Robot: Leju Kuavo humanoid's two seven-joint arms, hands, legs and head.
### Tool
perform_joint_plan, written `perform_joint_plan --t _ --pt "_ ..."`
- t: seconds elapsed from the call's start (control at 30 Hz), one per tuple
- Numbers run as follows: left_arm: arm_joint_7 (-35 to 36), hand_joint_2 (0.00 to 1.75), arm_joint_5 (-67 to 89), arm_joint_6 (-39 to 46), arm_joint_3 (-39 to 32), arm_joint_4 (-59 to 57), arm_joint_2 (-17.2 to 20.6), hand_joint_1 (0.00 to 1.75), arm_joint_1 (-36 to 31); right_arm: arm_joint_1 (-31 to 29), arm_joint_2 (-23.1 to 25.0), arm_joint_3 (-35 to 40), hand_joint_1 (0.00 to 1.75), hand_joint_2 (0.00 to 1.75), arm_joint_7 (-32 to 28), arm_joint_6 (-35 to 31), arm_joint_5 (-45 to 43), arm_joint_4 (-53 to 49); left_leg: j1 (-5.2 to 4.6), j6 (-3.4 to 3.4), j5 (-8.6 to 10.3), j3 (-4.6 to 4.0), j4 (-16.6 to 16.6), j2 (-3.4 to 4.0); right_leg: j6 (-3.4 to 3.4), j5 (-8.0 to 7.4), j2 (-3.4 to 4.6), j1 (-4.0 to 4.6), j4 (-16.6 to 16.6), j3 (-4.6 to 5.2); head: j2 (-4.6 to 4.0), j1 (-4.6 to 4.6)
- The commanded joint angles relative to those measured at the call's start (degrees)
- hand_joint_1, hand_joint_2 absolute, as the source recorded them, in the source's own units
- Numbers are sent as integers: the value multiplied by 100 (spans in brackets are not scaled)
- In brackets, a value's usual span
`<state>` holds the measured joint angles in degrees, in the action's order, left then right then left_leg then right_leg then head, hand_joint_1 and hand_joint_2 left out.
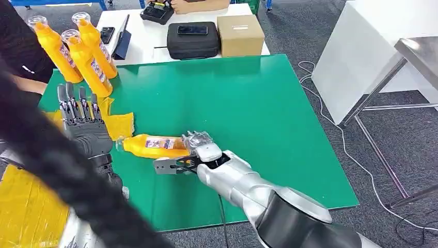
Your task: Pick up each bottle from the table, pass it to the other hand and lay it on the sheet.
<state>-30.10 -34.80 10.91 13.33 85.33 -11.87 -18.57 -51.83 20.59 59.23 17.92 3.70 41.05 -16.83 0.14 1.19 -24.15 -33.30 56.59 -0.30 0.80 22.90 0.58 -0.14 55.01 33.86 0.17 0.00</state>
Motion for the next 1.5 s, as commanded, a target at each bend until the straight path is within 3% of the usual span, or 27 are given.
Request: perform_joint_plan --t 0.03,0.07,0.1,0.13,0.23,0.43,0.47,0.5,0.57,0.6,0.87,1.13,1.23,1.43,1.5 --pt "15 0 -44 17 -88 -307 -12 0 -281 -108 -123 269 0 175 94 256 58 475 0 -4 -2 13 -5 -12 1 7 -17 0 -3 -16 0 2" --pt "15 0 -44 19 -94 -313 -18 0 -272 -93 -135 269 0 175 119 314 61 503 2 -6 -7 20 -3 -14 1 12 -21 2 -3 -25 0 0" --pt "15 0 -44 20 -113 -329 -28 0 -260 -66 -172 286 58 175 169 371 94 511 0 -4 -2 13 -5 -13 1 7 -18 1 -5 -18 0 0" --pt "13 0 -40 18 -118 -341 -27 0 -254 -51 -200 287 164 175 181 382 102 513 0 -3 -1 11 -5 -11 1 5 -15 1 -5 -15 0 2" --pt "-16 0 -15 -1 -155 -409 10 0 -225 -38 -313 413 175 175 353 390 310 493 1 -5 -4 22 -8 -18 1 11 -24 1 -8 -29 0 2" --pt "-61 0 -75 -40 -209 -564 118 0 -214 -139 -547 543 175 175 450 731 603 424 -3 -4 -1 14 -7 -10 1 6 -14 -3 -4 -17 0 0" --pt "-78 0 -99 -59 -204 -617 134 0 -214 -139 -599 662 47 175 482 780 777 377 -1 -7 -3 25 -11 -14 1 9 -20 -1 -8 -30 0 0" --pt "-81 0 -111 -70 -187 -650 149 0 -215 -133 -618 682 0 175 454 805 844 343 -3 -4 -1 15 -8 -11 1 6 -15 -2 -6 -19 2 0" --pt "-89 0 -123 -80 -180 -679 151 0 -201 -136 -629 696 0 175 444 717 890 271 0 -6 -3 21 -8 -14 1 7 -19 0 -7 -27 0 0" --pt "-95 0 -129 -86 -176 -688 155 0 -193 -147 -617 668 0 0 430 624 897 214 -1 -7 -4 28 -10 -14 1 9 -20 0 -9 -34 2 0" --pt "-146 0 -144 -64 -297 -534 237 0 -110 -451 -369 820 0 0 484 59 1319 -35 -3 -8 -12 22 -2 17 -1 10 10 -3 5 -18 0 2" --pt "-192 0 -114 -46 -435 -433 321 0 48 -857 -331 397 0 0 491 -293 1486 -518 -2 -7 -10 13 2 13 0 9 6 -2 9 -9 0 0" --pt "-279 0 -79 -71 -493 -280 377 0 221 -864 -539 4 0 0 677 -879 1714 -1209 -1 -7 -12 15 3 19 0 8 11 -1 7 -12 2 0" --pt "-377 0 27 -85 -680 329 363 0 639 -203 -1324 -953 0 0 929 -321 2502 -3616 5 -5 -8 12 -1 4 1 8 -2 5 -4 -17 0 2" --pt "-387 0 72 -80 -667 423 354 0 746 78 -1463 -1297 0 0 873 -548 2645 -4110 4 -5 -8 16 -4 -9 2 11 -12 4 -7 -23 0 2"
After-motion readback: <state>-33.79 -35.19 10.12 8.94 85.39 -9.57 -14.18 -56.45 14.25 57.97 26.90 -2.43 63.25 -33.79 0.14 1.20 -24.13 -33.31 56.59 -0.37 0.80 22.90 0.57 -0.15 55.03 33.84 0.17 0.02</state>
